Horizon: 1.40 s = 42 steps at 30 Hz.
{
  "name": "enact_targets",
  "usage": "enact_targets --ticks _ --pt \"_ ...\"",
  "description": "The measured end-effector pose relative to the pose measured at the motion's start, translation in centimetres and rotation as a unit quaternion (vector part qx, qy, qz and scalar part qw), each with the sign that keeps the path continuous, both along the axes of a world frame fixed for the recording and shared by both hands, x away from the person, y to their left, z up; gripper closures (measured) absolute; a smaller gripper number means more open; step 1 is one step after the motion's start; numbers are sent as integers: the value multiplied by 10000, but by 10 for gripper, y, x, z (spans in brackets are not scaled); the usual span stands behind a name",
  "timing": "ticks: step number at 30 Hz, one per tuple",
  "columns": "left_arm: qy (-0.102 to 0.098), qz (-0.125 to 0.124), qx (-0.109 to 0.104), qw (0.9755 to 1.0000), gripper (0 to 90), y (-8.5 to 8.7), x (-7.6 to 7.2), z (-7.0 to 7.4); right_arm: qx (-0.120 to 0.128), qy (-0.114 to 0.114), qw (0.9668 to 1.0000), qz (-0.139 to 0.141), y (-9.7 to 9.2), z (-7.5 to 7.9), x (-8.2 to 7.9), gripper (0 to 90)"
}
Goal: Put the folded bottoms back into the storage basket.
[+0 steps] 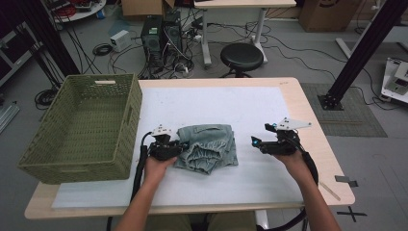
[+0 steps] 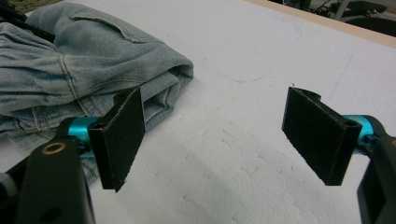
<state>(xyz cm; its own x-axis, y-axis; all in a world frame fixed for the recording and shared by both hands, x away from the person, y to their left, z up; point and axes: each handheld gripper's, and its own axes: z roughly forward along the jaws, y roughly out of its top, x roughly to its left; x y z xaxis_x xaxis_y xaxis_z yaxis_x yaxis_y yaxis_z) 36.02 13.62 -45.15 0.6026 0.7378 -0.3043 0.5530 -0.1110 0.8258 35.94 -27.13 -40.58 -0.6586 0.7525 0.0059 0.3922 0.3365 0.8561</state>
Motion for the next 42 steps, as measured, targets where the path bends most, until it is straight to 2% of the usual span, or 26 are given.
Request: enact_targets --ticks 6,10,14,17,20,24,33,42 --pt "-473 -25 -319 9984 776 -1 -6 8 -8 -17 10000 -33 -4 -1 0 220" --pt "-725 -120 -355 9967 781 -5 -8 19 3 2 10000 -66 -6 0 0 220" --pt "-968 -245 -514 9937 785 -10 -10 33 7 -15 10000 -76 -7 0 0 220" --pt "-1111 -341 -505 9919 786 -15 -12 40 -6 -16 10000 -89 -8 0 -1 220" --pt "-1164 -417 -440 9913 787 -17 -13 43 0 -4 9999 -105 -8 0 -1 220" --pt "-1210 -459 -540 9901 787 -19 -14 48 -5 -15 9999 -105 -9 0 -1 220" --pt "-1538 -694 -715 9831 788 -25 -17 71 -5 -36 9999 -109 -10 0 0 220" --pt "-1771 -713 -802 9783 788 -21 -17 94 -7 -17 9999 -142 -11 1 -1 220"
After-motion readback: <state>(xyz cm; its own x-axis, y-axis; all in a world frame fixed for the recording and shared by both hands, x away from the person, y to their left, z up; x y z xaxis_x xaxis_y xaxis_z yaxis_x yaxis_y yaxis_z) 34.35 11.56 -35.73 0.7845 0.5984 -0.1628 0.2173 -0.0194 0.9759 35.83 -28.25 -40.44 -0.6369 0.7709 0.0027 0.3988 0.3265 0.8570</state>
